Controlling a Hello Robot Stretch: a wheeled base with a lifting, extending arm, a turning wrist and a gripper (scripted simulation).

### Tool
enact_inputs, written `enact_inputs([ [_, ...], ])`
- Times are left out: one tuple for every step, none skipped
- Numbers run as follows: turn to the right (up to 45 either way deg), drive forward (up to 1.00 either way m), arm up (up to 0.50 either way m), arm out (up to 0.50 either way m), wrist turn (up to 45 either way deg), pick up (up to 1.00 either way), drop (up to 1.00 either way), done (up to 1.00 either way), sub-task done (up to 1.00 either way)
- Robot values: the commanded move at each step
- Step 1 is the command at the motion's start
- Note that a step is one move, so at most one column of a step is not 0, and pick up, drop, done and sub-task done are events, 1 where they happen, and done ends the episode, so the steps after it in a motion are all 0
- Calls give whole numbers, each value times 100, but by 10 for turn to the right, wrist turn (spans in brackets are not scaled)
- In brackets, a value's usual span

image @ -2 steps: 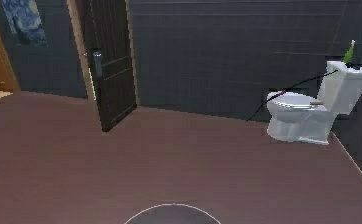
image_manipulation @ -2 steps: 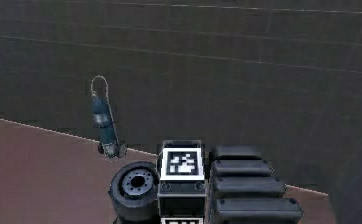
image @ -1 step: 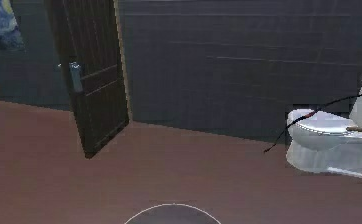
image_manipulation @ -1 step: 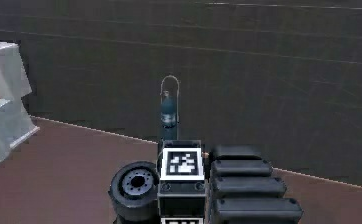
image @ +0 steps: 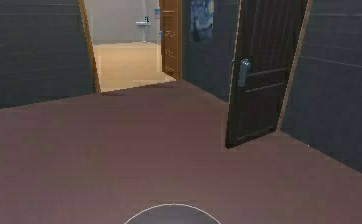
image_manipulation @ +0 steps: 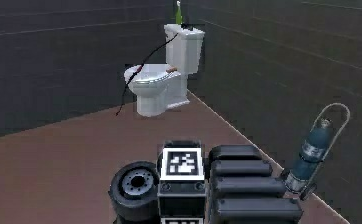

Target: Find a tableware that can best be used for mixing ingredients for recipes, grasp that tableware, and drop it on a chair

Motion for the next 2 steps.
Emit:
enact_inputs([
  [-120, 0, 0, 0, 0, 0, 0, 0, 0],
  [0, 100, 0, 0, 0, 0, 0, 0, 0],
])
